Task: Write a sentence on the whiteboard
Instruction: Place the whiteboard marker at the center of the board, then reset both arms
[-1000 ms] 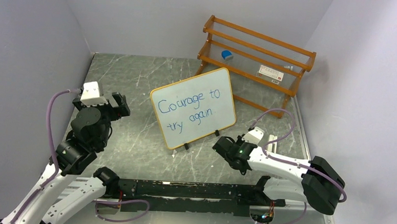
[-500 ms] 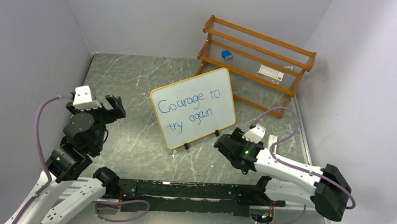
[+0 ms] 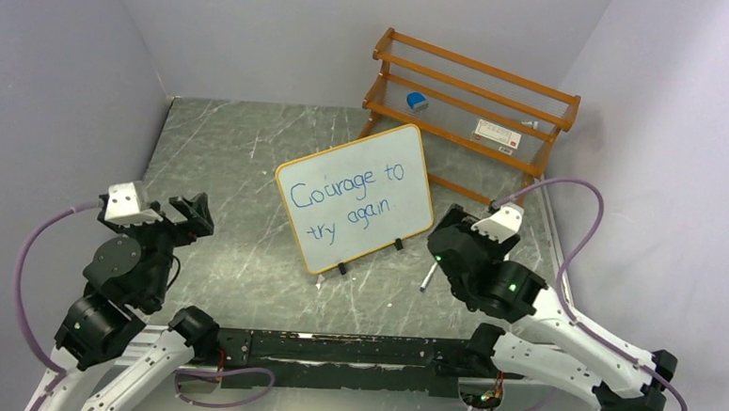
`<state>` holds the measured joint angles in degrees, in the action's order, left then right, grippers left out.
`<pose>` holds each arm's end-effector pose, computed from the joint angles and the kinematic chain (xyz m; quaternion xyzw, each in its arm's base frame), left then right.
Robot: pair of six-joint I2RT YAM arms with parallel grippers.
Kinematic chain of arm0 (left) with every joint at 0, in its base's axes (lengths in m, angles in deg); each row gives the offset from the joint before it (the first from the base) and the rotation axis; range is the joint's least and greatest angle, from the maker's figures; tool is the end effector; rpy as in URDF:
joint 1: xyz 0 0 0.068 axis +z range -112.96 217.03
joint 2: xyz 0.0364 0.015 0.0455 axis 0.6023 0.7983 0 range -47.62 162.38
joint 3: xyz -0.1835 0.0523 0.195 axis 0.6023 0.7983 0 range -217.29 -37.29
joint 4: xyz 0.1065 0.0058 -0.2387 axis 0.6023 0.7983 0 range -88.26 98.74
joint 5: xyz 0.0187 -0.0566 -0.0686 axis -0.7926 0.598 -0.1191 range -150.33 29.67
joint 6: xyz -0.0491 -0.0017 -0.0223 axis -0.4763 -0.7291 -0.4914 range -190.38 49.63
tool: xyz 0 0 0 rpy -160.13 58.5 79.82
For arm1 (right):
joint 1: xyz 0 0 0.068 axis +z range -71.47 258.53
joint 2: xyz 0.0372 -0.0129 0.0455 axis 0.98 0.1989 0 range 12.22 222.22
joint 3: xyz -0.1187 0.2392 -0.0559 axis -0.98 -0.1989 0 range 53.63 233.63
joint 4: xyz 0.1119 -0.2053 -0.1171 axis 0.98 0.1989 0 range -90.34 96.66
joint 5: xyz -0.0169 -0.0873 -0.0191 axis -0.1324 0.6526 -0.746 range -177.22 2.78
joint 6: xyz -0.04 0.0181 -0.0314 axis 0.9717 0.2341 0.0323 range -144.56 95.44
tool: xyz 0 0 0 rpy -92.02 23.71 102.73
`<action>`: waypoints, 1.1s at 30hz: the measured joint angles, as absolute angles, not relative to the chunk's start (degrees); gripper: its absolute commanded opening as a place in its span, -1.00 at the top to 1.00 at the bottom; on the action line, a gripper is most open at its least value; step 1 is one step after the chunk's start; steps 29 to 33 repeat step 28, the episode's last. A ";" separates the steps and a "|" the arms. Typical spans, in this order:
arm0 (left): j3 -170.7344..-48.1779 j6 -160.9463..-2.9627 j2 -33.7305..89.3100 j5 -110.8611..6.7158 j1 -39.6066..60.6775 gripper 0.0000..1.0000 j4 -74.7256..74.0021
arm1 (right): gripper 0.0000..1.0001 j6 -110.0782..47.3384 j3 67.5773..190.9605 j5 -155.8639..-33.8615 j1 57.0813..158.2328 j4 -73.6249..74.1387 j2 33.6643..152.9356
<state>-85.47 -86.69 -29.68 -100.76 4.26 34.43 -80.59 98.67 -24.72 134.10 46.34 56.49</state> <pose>0.0555 -0.0084 0.3657 -0.1397 0.7048 -0.0428 0.6942 0.1041 0.0961 0.2960 0.1979 0.7916 -0.0049 0.5780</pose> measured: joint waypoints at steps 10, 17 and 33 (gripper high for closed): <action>-84.75 -86.69 -35.56 -98.46 4.26 -0.95 36.66 | -1.00 -69.18 104.27 -21.99 134.10 49.05 50.15; -81.78 -86.69 -36.52 -98.64 4.28 -0.95 35.61 | -1.00 -61.99 104.27 -21.81 134.10 46.99 46.65; -80.47 -86.67 -36.06 -98.77 4.28 -0.95 34.39 | -1.00 -58.71 103.09 -21.88 134.10 44.13 44.36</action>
